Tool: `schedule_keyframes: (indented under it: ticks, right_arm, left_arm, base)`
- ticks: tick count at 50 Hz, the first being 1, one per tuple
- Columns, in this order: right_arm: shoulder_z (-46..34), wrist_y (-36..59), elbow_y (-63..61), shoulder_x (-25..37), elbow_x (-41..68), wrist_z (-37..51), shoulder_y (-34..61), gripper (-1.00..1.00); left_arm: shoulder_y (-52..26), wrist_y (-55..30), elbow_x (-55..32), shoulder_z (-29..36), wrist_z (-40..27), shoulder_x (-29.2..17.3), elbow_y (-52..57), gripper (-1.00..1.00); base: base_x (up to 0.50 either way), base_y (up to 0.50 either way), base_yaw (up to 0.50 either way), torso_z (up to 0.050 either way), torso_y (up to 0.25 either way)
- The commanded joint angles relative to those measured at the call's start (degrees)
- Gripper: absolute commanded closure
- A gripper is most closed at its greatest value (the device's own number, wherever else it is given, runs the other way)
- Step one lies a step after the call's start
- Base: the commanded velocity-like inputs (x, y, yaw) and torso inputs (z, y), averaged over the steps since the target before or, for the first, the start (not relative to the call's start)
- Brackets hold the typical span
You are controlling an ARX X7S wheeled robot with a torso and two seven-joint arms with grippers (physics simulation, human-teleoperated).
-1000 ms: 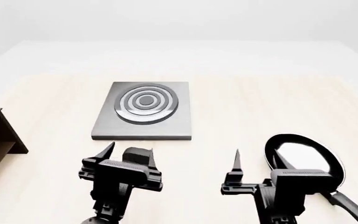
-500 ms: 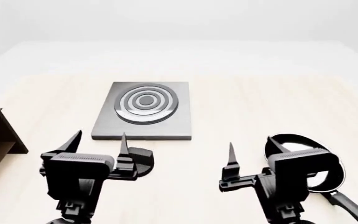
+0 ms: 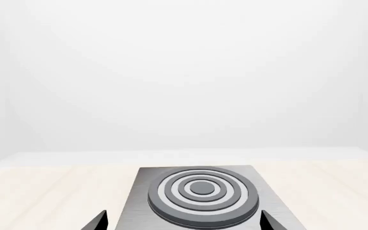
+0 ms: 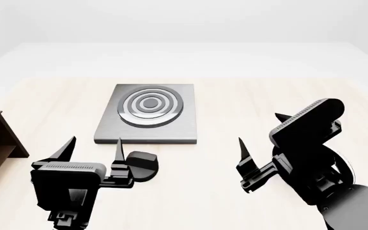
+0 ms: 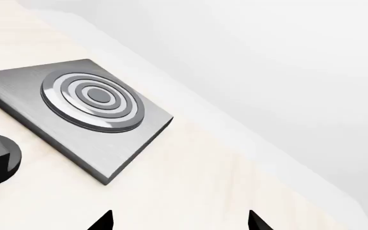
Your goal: Turn on the stove and put the frying pan on it.
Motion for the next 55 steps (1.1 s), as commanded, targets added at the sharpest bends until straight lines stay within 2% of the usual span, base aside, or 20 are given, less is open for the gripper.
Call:
schedule_keyframes:
  ticks: [1, 3, 6, 8, 12, 13, 15, 17, 26, 30, 45, 55]
  right_arm:
    - [-8.0, 16.8, 0.7, 8.3, 2.3, -2.4, 16.8, -1.0]
    - [-10.8, 18.4, 2.4, 10.7, 4.7, -1.9, 18.9, -1.0]
    - [-17.8, 18.4, 5.1, 15.9, 13.2, 3.2, 23.6, -1.0]
    - [-19.7, 18.4, 8.3, 18.5, 21.6, 7.6, 26.0, -1.0]
    - [-26.1, 18.2, 11.3, 22.9, 28.5, 5.5, 28.8, -1.0]
    - [-23.2, 17.8, 13.8, 23.4, 34.1, 5.2, 26.9, -1.0]
    - [-30.5, 17.9, 14.3, 25.9, 31.1, 1.4, 27.3, -1.0]
    - [-33.9, 17.2, 15.4, 27.2, 29.1, -1.2, 28.0, -1.0]
    - [-43.2, 18.1, 12.6, 33.0, 26.8, -10.4, 33.9, -1.0]
    - [-47.7, 18.1, 14.3, 34.5, 26.4, -10.1, 36.9, -1.0]
    - [-52.6, 16.5, 19.8, 38.5, 24.2, -8.4, 38.8, -1.0]
    - [-51.9, 12.0, 22.9, 38.6, 23.9, -7.2, 38.5, -1.0]
  left_arm:
    - [0.3, 0.7, -1.2, -0.8, 0.1, -0.3, -0.2, -1.0]
    - [0.4, 0.8, -1.3, -0.8, 0.1, -0.4, 0.0, -1.0]
    - [0.4, 0.8, -1.5, -0.9, 0.0, -0.4, -0.1, -1.0]
    - [0.4, 1.0, -1.6, -1.0, -0.1, -0.3, 0.0, -1.0]
    - [0.6, 1.3, -1.4, -0.6, -0.1, -0.4, -0.1, -1.0]
    - [0.6, 1.3, -1.5, -0.6, -0.1, -0.4, 0.0, -1.0]
    - [0.5, 1.1, -1.6, -0.5, -0.2, -0.5, 0.1, -1.0]
    - [0.4, 1.2, -1.6, -0.5, -0.2, -0.5, 0.0, -1.0]
    - [0.2, 1.1, -1.7, -0.3, -0.4, -0.7, -0.2, -1.0]
    - [0.3, 1.2, -1.7, -0.1, -0.5, -0.9, 0.0, -1.0]
    - [0.3, 1.8, -1.4, 0.6, -0.8, -1.0, -0.8, -1.0]
    - [0.4, 2.0, -1.1, 1.1, -1.1, -1.1, -1.1, -1.0]
  base:
    - [0.0, 0.0, 0.0, 0.0, 0.0]
    - [0.0, 0.0, 0.0, 0.0, 0.0]
    - [0.0, 0.0, 0.0, 0.0, 0.0]
    - [0.0, 0.0, 0.0, 0.0, 0.0]
    - [0.0, 0.0, 0.0, 0.0, 0.0]
    - [0.0, 0.0, 0.0, 0.0, 0.0]
    - [0.0, 0.0, 0.0, 0.0, 0.0]
    - [0.0, 0.0, 0.0, 0.0, 0.0]
    - [0.0, 0.0, 0.0, 0.0, 0.0]
    - [0.0, 0.0, 0.0, 0.0, 0.0]
    - [0.0, 0.0, 0.0, 0.0, 0.0]
    - [0.0, 0.0, 0.0, 0.0, 0.0]
